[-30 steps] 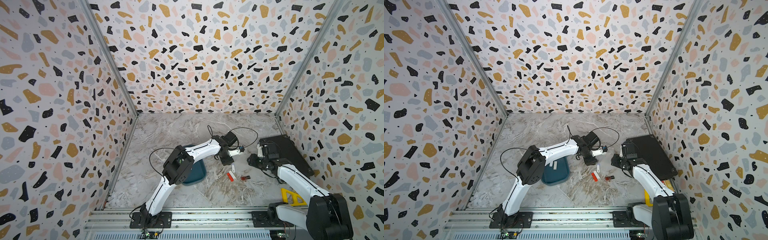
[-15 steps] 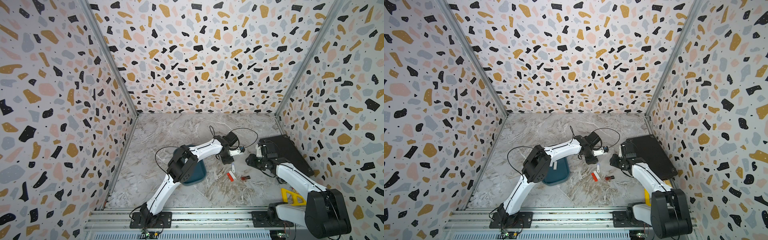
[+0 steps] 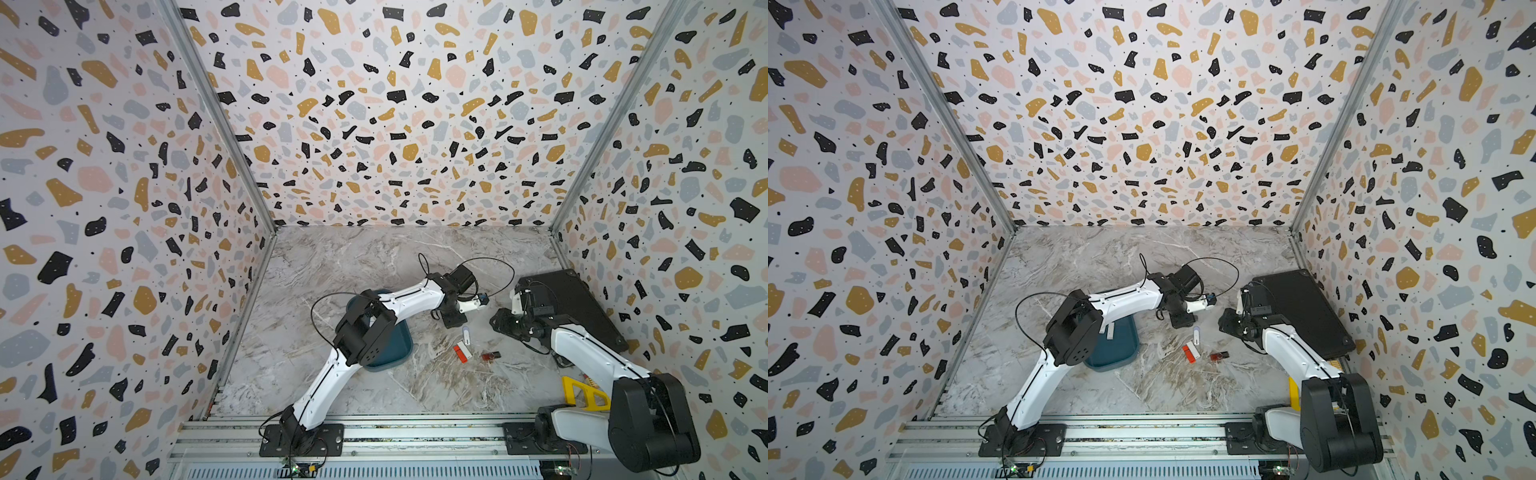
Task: Put the usb flash drive into the storage box
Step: Pick up the USB flash from the center of the board.
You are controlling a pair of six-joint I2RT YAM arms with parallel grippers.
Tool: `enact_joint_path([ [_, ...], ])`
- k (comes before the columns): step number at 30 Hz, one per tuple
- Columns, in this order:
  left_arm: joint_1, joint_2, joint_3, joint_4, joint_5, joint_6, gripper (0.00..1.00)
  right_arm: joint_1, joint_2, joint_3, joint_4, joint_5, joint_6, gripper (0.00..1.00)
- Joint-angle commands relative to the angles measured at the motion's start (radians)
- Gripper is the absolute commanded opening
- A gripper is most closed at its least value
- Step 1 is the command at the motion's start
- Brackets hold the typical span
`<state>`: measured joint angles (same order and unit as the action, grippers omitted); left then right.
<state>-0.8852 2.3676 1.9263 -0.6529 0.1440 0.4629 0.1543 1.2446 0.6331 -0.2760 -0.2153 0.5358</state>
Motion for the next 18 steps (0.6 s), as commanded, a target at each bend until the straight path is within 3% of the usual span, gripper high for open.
enact_joint_path([
  [1,-0.001,0.002,-0.035,0.012,-0.022,-0.019,0.46,-0.003,-0.002,0.013,0.0,-0.007,0.006,0.48],
  [8,-0.013,0.029,-0.013,-0.024,-0.041,-0.035,0.25,-0.005,-0.012,0.013,-0.004,-0.006,0.003,0.48],
  [18,-0.013,-0.069,-0.053,0.021,-0.065,-0.116,0.16,-0.005,-0.02,0.009,-0.013,0.008,-0.004,0.48],
])
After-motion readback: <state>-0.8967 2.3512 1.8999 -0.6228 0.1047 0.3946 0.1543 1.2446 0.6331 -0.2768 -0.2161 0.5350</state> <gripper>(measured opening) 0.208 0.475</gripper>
